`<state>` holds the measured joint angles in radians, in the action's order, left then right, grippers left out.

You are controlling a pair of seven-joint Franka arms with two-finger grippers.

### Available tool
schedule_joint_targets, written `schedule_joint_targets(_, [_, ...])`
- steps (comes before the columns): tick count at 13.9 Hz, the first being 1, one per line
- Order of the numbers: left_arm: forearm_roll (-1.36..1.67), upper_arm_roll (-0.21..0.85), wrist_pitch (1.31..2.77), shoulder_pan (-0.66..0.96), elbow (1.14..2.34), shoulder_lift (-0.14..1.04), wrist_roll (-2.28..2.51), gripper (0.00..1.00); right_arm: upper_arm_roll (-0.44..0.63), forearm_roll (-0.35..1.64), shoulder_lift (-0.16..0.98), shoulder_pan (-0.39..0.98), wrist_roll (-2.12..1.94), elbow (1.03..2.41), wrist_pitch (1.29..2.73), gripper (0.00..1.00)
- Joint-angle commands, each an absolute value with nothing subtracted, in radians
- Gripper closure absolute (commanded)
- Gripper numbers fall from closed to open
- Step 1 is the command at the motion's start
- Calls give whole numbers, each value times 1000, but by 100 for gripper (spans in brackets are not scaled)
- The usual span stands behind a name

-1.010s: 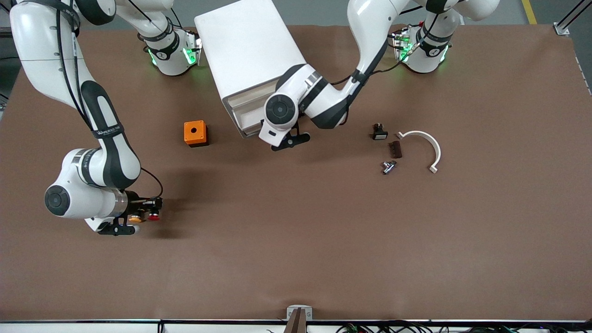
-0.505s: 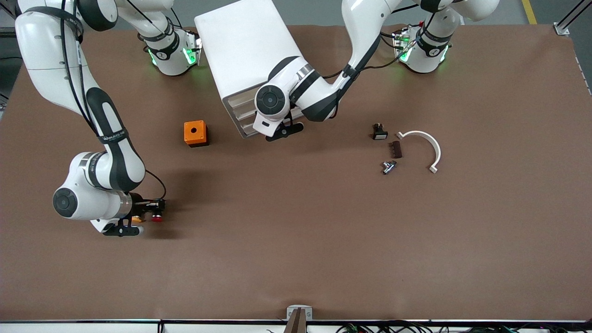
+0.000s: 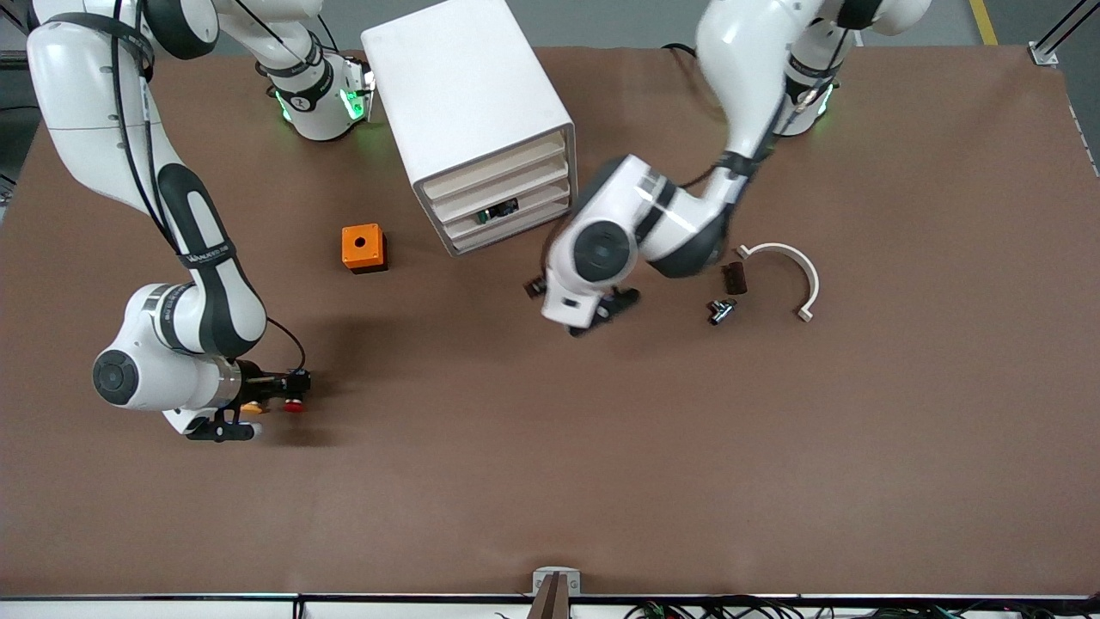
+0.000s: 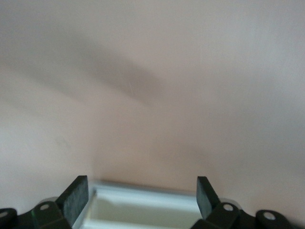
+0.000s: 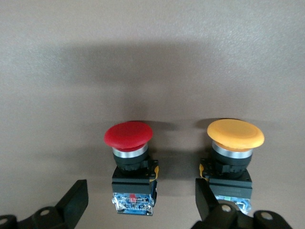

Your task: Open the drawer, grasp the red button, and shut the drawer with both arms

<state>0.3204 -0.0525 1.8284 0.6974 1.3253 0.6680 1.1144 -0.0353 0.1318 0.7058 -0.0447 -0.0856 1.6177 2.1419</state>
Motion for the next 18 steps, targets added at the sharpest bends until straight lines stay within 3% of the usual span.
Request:
schedule_joint_targets(1, [172,-58,1816,599,1347,562,1121,0,-22,143,611,-26,-103,1621,2080,0])
schedule_joint_targets(7, [89,-60,1796,362,1347,496,959,0,57,135,358,23,-103,1621,1925,0])
schedule_joint_targets(9, [23,-60,1763,313,1347,444,884,0,115,135,287,52,-104,1621,1884,0])
schedule_joint_targets(13, [-49,-58,1668,227,1348,280,634,0,117,60,106,57,12,1628,1759,0])
schedule_joint_targets(18, [-51,-49,1537,127,1354,160,416,0,100,28,21,52,83,1628,1704,0])
